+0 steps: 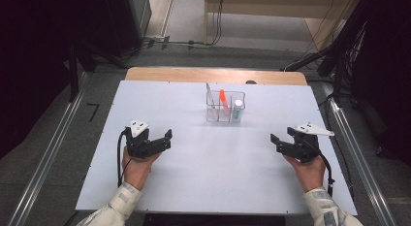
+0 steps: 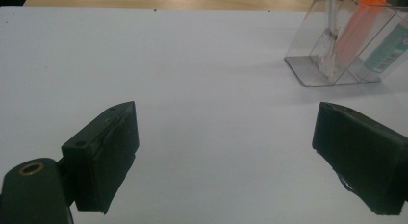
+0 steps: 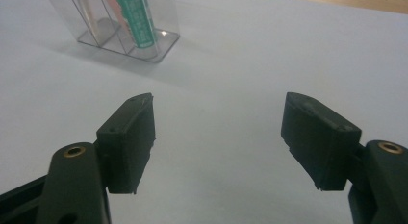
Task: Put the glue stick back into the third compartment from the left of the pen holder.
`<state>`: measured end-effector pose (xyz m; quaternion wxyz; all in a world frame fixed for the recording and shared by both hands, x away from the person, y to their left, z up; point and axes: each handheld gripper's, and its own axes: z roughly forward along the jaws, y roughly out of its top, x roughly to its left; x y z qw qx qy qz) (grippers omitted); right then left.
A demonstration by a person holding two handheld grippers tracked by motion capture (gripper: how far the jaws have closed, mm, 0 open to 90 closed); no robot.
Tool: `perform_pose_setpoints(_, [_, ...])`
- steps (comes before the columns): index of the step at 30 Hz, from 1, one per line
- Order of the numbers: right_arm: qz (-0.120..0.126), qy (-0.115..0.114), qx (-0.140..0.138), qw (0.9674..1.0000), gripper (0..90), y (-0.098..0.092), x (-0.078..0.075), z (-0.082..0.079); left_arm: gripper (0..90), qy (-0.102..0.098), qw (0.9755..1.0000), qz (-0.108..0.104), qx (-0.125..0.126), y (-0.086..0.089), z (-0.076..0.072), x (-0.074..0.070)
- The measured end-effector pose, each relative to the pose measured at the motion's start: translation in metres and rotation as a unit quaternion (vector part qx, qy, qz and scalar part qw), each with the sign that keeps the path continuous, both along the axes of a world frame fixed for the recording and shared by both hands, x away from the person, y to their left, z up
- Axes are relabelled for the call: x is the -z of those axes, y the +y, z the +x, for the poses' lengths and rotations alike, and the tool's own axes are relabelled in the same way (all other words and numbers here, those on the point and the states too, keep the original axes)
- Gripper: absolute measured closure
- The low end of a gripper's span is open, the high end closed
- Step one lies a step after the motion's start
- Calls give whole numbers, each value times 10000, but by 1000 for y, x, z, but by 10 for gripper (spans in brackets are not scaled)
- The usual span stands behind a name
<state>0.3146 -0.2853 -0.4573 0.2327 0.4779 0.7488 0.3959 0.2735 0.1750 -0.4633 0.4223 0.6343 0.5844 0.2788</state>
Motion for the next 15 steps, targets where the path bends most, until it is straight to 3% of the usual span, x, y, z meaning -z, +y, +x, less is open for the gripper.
perform_pose_setpoints(15, [-197,93,273,9994,260,-25,7,-11,91,32,10000,13,-39,7,-9,3])
